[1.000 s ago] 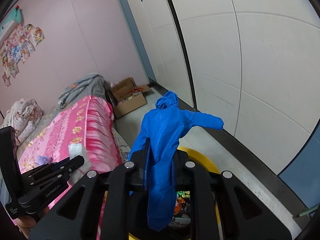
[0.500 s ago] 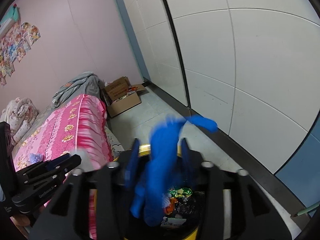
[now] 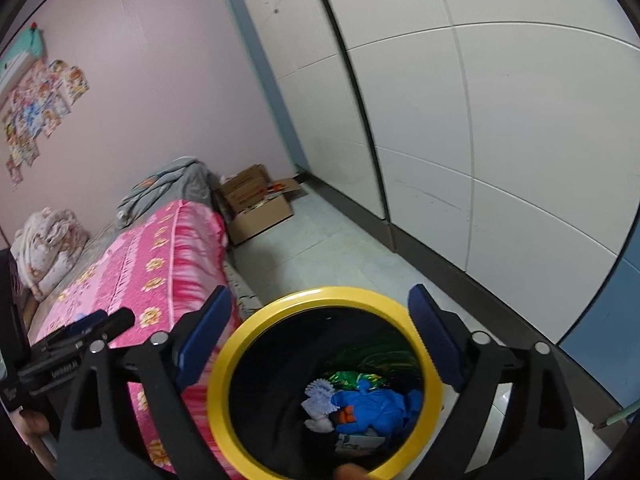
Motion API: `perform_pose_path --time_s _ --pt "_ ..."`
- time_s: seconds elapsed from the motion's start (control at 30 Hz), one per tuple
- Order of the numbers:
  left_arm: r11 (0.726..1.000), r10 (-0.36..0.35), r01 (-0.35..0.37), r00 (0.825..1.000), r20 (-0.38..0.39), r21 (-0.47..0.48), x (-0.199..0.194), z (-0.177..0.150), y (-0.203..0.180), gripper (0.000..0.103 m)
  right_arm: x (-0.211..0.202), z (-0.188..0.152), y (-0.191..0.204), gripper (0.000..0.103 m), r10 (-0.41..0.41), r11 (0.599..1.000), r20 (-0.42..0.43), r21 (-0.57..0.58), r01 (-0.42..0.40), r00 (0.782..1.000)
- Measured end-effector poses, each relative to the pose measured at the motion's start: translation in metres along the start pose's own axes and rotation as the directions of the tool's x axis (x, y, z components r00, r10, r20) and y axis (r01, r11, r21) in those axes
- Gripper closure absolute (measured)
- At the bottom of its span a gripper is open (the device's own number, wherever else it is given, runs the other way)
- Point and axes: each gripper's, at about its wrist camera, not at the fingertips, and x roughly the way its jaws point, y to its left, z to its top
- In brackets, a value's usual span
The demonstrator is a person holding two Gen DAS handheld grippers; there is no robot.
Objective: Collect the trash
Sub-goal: 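Move both open tools back over the bed toward the black plastic bag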
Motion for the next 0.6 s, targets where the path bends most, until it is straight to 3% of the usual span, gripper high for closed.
perform_pose_path --time_s 0.27,0.43,0.6 --pt "0.998 0.056 -0.055 0.997 0.050 -0.015 -0.044 -0.002 0.034 0.013 -0.012 -0.003 0.037 0.008 0.117 0.991 0.008 -0.067 -0.116 0.993" --pt "0.993 0.115 -0.112 0.990 0.082 -0.040 -0.071 0.000 0.067 0.013 -0.021 -0.005 0.071 0.008 0.252 0.964 -0.009 -0.087 -0.252 0.968" --pt "0.978 0.198 -0.189 0.975 0.104 -0.088 -0.096 0.000 0.115 0.013 -0.029 -0.011 0.115 0.008 0.319 0.935 -0.018 -0.155 -0.318 0.948"
